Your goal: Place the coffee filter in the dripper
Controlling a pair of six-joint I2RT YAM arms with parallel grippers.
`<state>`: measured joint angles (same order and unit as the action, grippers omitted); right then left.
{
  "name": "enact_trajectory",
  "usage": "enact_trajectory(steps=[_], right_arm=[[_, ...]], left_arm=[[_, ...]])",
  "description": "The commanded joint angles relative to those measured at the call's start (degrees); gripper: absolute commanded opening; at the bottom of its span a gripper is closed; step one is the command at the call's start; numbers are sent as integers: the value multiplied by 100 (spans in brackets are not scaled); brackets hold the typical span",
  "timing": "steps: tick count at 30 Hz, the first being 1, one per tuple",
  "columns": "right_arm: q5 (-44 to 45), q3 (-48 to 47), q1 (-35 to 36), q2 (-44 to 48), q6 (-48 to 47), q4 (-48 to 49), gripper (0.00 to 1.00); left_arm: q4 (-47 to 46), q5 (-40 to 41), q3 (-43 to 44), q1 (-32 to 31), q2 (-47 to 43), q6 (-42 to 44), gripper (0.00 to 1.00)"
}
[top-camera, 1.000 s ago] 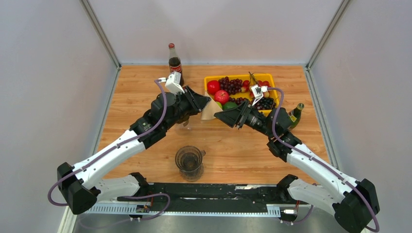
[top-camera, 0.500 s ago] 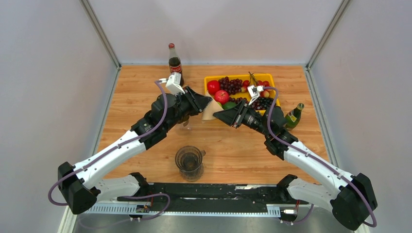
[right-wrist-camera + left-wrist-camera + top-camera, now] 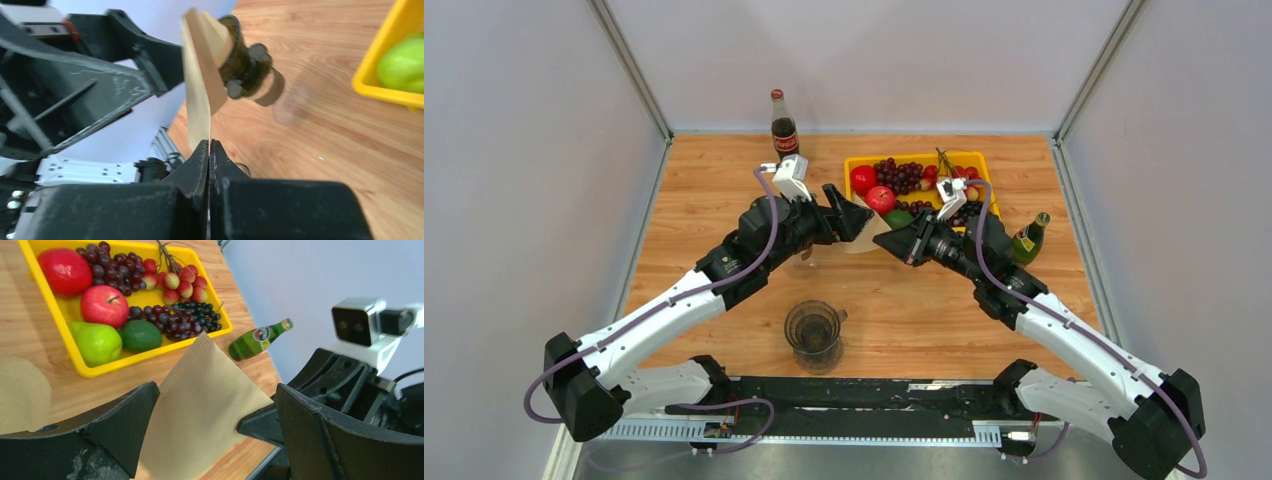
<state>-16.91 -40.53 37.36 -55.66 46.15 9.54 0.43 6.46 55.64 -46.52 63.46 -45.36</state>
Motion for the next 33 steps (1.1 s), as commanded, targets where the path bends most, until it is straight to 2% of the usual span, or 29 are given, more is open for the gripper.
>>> enact_trajectory(steps=[1, 6, 10, 14, 16, 19, 24, 30, 33], right_arm=[[316, -804, -67, 64, -1390, -1902, 0], [746, -1534, -185, -135, -3069, -3670, 0], [918, -1722, -188, -321, -3943, -4310, 0], [-304, -1550, -162, -165, -5101, -4463, 0], [-273, -1508, -117, -7, -5456, -4487, 0], [-340, -1516, -115, 139, -5723, -4493, 0], [-1867, -1528, -107, 444, -6321, -4641, 0], [-2013, -1565, -63, 461, -6346, -4747, 0], [-1757, -1692, -63, 316, -6271, -4764, 0]], left_arm=[[152, -305, 57, -28, -245, 1235, 100], [925, -179, 288, -26, -267, 2196, 100], [1230, -513, 453, -26, -297, 3009, 100], [1306, -1478, 394, -23, -407, 4004, 100], [1298, -1882, 340, -18, -480, 4385, 100], [1306, -2495, 335, -23, -498, 4766, 100], [1296, -3342, 377, -24, -291, 4963, 100], [1151, -4327, 462, -24, 143, 4848, 98], [1312, -4551, 572, -22, 379, 4817, 89]])
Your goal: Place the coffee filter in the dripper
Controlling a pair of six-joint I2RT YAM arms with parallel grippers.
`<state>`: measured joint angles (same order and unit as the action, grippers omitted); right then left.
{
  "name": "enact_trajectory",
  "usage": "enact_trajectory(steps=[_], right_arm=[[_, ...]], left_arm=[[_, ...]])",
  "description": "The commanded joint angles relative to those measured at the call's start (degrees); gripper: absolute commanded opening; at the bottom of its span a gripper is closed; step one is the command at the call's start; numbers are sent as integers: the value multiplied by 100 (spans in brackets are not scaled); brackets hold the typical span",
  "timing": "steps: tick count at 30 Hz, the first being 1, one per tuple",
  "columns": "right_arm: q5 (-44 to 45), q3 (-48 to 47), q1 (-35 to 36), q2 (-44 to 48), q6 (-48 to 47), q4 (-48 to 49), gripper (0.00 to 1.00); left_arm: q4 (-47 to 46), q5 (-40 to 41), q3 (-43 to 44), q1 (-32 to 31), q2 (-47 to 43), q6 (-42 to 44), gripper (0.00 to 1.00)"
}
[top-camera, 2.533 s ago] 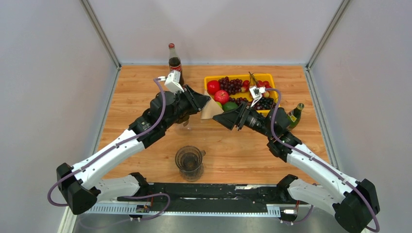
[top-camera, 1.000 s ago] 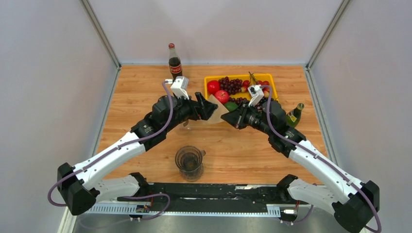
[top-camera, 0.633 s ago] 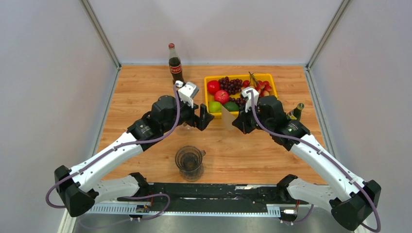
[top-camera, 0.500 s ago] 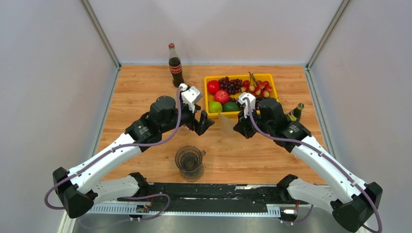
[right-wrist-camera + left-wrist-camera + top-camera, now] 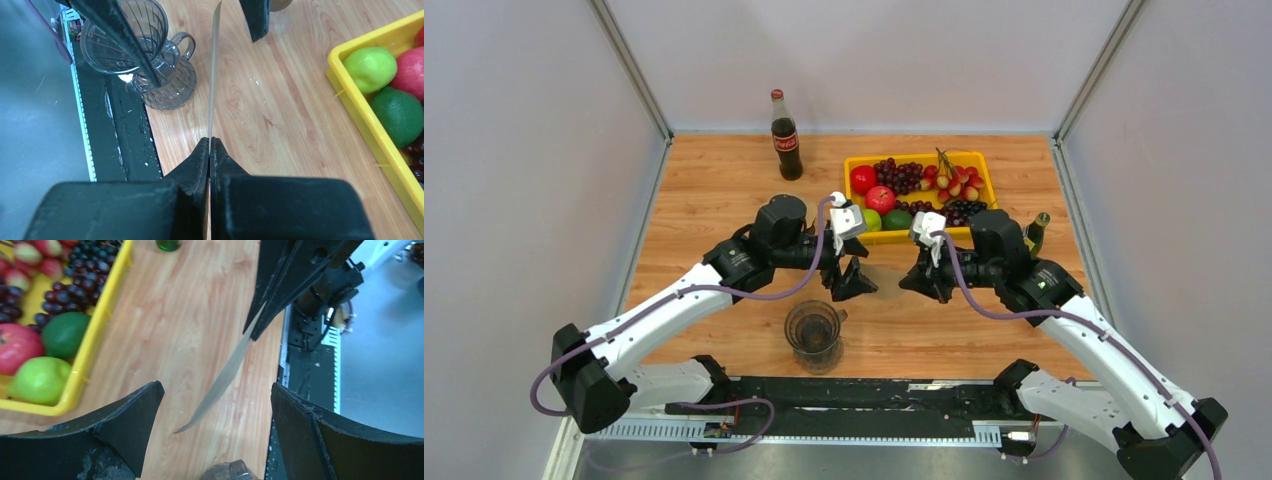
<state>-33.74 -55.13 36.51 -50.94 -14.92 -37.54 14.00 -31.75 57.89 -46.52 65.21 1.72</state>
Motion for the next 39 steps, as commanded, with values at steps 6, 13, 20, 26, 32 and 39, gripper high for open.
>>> enact_trajectory(steps=[6, 13, 20, 26, 32, 39], right_arm=[[216, -429, 25, -189, -60, -24, 0], [328, -519, 23, -100, 54, 0, 0], [570, -555, 16, -160, 149, -3, 0], [2224, -550, 23, -19, 1240, 558, 59], [4608, 151, 14, 630, 2870, 1411, 100], [4572, 1149, 5, 1274, 3769, 1726, 100]], left_arm=[[-111, -799, 147, -21, 333, -34, 49], [-160, -794, 31, -24, 373, -139, 28], [-359, -911, -63, -24, 323, -311, 3], [-1178, -222, -322, -24, 247, -1352, 0], [-2025, 1779, -730, -19, -56, -2854, 0], [-2934, 2280, -1348, -8, -742, -3655, 0]])
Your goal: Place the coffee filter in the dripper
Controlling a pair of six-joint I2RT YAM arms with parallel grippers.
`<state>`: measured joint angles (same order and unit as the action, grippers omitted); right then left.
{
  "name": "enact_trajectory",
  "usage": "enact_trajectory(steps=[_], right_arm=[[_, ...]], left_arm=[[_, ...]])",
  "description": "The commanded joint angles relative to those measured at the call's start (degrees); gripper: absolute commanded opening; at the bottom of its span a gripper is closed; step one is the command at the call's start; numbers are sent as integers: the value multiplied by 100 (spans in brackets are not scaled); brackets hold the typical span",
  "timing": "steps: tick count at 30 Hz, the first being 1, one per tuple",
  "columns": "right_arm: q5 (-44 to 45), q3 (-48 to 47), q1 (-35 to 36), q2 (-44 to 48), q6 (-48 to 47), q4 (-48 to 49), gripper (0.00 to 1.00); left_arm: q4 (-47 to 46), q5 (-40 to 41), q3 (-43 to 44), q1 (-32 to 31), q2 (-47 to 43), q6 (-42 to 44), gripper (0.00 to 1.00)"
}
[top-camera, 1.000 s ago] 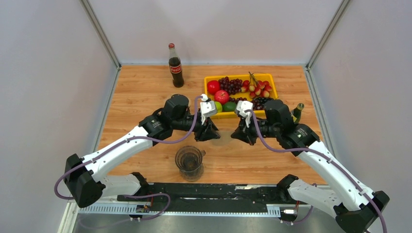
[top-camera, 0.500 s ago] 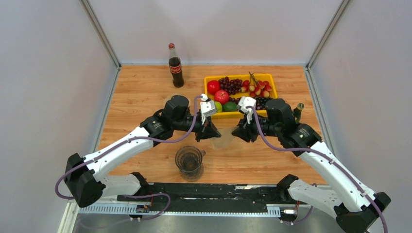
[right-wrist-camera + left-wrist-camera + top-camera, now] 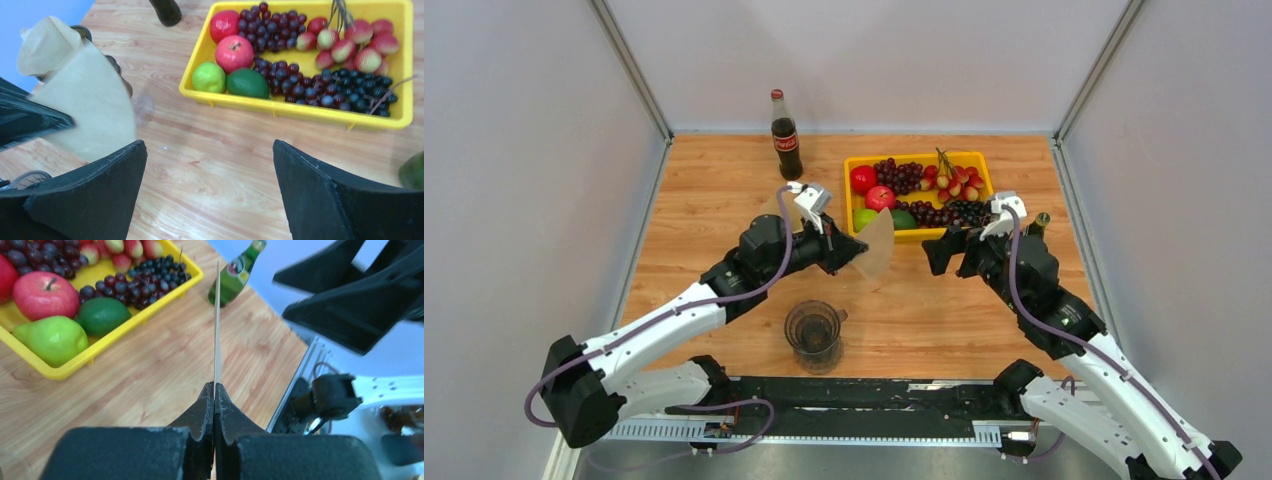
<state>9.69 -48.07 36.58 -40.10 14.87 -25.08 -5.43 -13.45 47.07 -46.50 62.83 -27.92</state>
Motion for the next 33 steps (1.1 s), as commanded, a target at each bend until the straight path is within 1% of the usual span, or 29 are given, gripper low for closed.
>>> enact_trajectory(steps=[1, 4, 7, 9, 10, 11, 13, 14, 16, 21, 27, 33], right_arm=[[41, 550, 1, 201, 835, 568, 100], [-756, 797, -2, 202, 798, 936, 100], [-1665, 1055, -2, 205, 908, 1694, 100], [-2016, 1252, -2, 146, 1181, 2225, 100], [-2111, 1348, -5, 116, 1333, 2420, 100], [-2146, 1436, -2, 74, 1450, 2700, 100], [-2167, 1509, -2, 11, 1507, 3008, 100], [-2099, 1496, -2, -12, 1490, 3024, 100], [-1955, 1485, 1, -54, 1492, 3027, 100], [-1571, 1479, -2, -122, 1485, 3022, 100], [-1674, 1408, -2, -396, 1510, 3093, 99], [-1540, 1438, 3, -372, 1472, 3084, 99]], left_arm=[[-1124, 526, -324, -9, -661, -725, 0], [-1194, 774, -489, -8, -872, -783, 0], [-1374, 887, -611, 4, -975, -831, 0], [-1481, 898, -721, 86, -978, -841, 0], [-1510, 768, -770, 235, -958, -964, 0], [-1627, 621, -818, 320, -911, -1148, 0], [-1941, 85, -916, 609, -819, -1470, 0], [-2066, -310, -953, 785, -782, -1584, 0], [-2467, -724, -1044, 927, -699, -1852, 0], [-2658, -1005, -1066, 967, -659, -2037, 0], [-2750, -1192, -1063, 965, -692, -2187, 0], [-2821, -1470, -1000, 967, -656, -2257, 0]])
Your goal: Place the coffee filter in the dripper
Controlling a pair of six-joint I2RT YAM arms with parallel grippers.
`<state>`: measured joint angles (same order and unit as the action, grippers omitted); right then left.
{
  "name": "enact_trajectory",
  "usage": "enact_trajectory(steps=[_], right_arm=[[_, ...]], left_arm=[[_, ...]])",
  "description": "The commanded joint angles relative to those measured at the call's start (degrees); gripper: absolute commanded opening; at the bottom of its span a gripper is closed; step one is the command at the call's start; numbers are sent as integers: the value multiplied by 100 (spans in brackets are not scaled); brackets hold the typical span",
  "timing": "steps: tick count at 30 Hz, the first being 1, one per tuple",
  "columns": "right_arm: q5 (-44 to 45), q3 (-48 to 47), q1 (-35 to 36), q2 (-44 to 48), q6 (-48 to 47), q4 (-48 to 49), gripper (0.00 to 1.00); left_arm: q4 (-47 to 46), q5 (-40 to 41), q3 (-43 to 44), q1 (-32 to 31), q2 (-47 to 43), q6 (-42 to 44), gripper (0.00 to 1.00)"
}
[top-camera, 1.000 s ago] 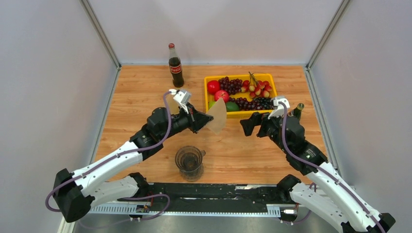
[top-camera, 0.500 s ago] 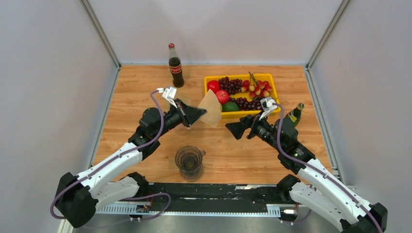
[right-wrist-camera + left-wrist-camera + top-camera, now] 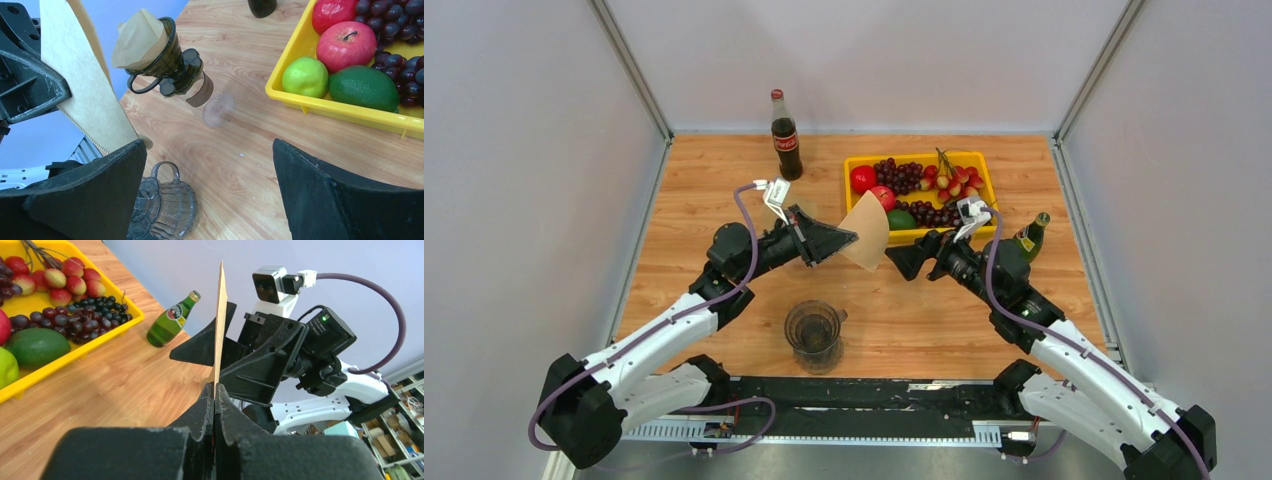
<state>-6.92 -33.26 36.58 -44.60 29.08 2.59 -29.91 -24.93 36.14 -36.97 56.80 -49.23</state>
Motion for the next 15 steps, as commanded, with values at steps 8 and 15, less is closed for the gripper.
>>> enact_trajectory(steps=[8, 15], right_arm=[[131, -7, -2, 201, -125, 270, 99], [-137, -5, -2, 272, -336, 146, 99]], left_arm=[[-329, -373, 106, 15, -121, -130, 0], [-323, -414, 141, 9, -129, -160, 0]])
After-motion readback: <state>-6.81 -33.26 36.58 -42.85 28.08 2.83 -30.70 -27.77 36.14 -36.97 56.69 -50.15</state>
